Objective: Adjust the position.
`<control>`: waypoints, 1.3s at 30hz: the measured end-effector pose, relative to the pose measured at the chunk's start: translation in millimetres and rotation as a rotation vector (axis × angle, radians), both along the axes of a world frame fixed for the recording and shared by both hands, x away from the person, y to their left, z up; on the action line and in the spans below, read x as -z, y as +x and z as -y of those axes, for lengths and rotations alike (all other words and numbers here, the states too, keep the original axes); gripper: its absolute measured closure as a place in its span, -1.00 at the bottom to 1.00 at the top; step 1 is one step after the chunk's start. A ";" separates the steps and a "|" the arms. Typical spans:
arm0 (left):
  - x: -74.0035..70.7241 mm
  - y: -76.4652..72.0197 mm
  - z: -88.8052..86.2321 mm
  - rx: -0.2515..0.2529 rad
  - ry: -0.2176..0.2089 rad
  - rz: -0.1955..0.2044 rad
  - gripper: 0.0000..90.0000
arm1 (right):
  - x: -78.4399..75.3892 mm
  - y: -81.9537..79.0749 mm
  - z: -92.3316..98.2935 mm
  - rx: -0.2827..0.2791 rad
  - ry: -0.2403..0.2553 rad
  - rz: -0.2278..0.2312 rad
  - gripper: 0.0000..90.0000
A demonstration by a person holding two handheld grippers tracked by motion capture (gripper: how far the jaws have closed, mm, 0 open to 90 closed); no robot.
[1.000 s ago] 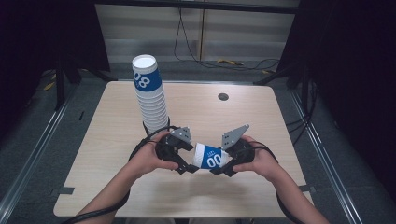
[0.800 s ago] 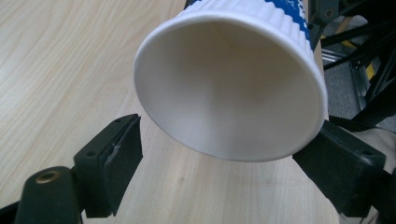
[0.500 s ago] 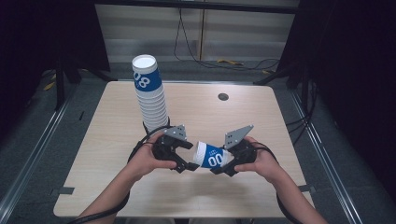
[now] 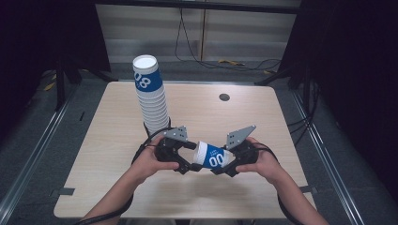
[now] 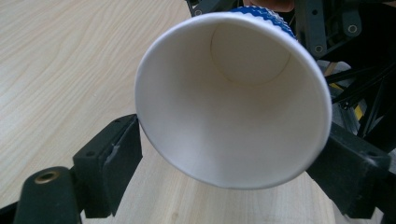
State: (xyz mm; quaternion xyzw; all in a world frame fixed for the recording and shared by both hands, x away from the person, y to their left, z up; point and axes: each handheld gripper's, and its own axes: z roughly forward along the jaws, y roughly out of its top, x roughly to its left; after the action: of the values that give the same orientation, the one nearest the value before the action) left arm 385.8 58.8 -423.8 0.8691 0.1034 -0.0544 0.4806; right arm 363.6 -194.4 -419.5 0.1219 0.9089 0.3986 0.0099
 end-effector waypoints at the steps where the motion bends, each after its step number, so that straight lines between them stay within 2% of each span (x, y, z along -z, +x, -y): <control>1: 0.7 0.1 1.0 0.001 -0.005 0.004 -0.69 | -0.2 -0.1 -0.1 -0.003 0.001 -0.001 -0.34; 9: 3.5 1.4 3.1 -0.006 -0.043 0.001 -0.77 | -2.5 -0.1 0.3 -0.004 0.013 0.009 -0.34; 23: 1.7 1.3 5.0 0.026 -0.067 0.020 -0.67 | -6.2 2.0 -1.9 -0.020 0.014 0.016 -0.34; 29: 0.6 0.6 4.8 0.029 -0.048 0.034 -0.66 | -5.6 2.6 -3.4 -0.022 0.007 0.018 -0.34; 39: -3.2 -0.4 3.7 0.038 -0.004 0.059 -0.61 | -4.5 2.1 -9.0 -0.028 -0.043 0.034 -0.34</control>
State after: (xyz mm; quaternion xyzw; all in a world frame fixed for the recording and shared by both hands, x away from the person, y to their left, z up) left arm 385.4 55.1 -420.5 0.8711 0.0725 -0.0380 0.4842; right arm 365.7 -185.4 -415.0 0.1020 0.9187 0.3808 0.0222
